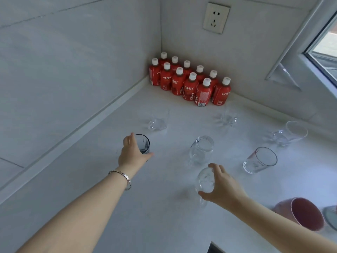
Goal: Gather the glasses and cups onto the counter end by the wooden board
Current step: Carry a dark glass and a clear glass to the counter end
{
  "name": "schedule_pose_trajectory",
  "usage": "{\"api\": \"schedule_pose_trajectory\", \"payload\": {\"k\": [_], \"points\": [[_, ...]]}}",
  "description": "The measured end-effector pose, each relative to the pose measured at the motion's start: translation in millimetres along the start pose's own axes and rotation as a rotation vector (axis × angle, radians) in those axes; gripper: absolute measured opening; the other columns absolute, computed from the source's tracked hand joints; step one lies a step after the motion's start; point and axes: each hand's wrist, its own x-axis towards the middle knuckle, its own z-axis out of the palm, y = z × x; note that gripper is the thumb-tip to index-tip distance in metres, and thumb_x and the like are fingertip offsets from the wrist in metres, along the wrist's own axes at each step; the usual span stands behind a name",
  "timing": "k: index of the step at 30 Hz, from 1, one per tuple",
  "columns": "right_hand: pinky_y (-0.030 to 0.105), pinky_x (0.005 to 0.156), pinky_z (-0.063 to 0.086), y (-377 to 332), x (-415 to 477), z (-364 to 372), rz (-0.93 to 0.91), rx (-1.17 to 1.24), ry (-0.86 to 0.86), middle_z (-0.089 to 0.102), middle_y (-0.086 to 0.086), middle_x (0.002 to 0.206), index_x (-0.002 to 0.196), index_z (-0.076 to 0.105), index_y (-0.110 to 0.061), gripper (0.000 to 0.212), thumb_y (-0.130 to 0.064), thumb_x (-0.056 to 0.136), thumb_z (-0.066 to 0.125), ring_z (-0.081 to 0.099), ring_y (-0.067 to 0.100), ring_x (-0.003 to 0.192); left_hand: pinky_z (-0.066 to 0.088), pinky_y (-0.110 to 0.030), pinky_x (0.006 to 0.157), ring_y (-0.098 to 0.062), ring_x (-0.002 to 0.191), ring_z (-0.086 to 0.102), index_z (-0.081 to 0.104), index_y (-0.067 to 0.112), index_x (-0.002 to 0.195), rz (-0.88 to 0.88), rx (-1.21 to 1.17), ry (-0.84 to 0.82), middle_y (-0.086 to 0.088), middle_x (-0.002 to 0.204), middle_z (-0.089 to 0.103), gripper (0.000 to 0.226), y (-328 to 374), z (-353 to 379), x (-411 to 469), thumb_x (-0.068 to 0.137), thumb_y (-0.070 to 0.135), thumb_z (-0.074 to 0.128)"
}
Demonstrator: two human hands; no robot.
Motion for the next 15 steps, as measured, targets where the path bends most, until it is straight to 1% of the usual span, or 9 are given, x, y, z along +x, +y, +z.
{"api": "schedule_pose_trajectory", "payload": {"k": [3,5,9,15], "points": [[0.029,0.093,0.046,2,1,-8,-0.049,0.01,0.0,0.042,-0.002,0.139,0.14,0.027,-0.023,0.086,-0.049,0.071,0.071,0.053,0.02,0.12,0.047,-0.041,0.088,-0.034,0.119,0.052,0.031,0.011,0.139,-0.038,-0.021,0.086,-0.01,0.141,0.036,0.085,1,2,-5,0.07,0.034,0.076],[0.03,0.093,0.047,3,-3,-13,-0.086,0.004,-0.006,0.043,-0.002,0.137,0.14,0.028,-0.024,0.086,-0.049,0.07,0.071,0.055,0.021,0.117,0.049,-0.041,0.087,-0.033,0.116,0.054,0.036,0.011,0.135,-0.024,0.016,0.085,-0.009,0.137,0.039,0.083,-1,2,-20,0.068,0.034,0.078],[0.029,0.091,0.047,5,-17,-23,-0.186,-0.059,-0.022,0.042,-0.001,0.136,0.142,0.027,-0.026,0.088,-0.049,0.07,0.071,0.056,0.022,0.114,0.047,-0.036,0.092,-0.025,0.123,0.051,0.034,0.015,0.139,0.001,0.067,0.081,-0.002,0.142,0.039,0.087,-9,-1,-86,0.068,0.039,0.077],[0.03,0.089,0.047,-6,-59,-25,-0.443,-0.172,-0.045,0.038,-0.001,0.142,0.144,0.024,-0.028,0.088,-0.049,0.072,0.07,0.054,0.023,0.118,0.044,-0.027,0.095,-0.015,0.124,0.05,0.036,0.021,0.139,-0.086,-0.055,0.21,0.006,0.139,0.042,0.087,-26,-2,-223,0.065,0.042,0.077]]}}
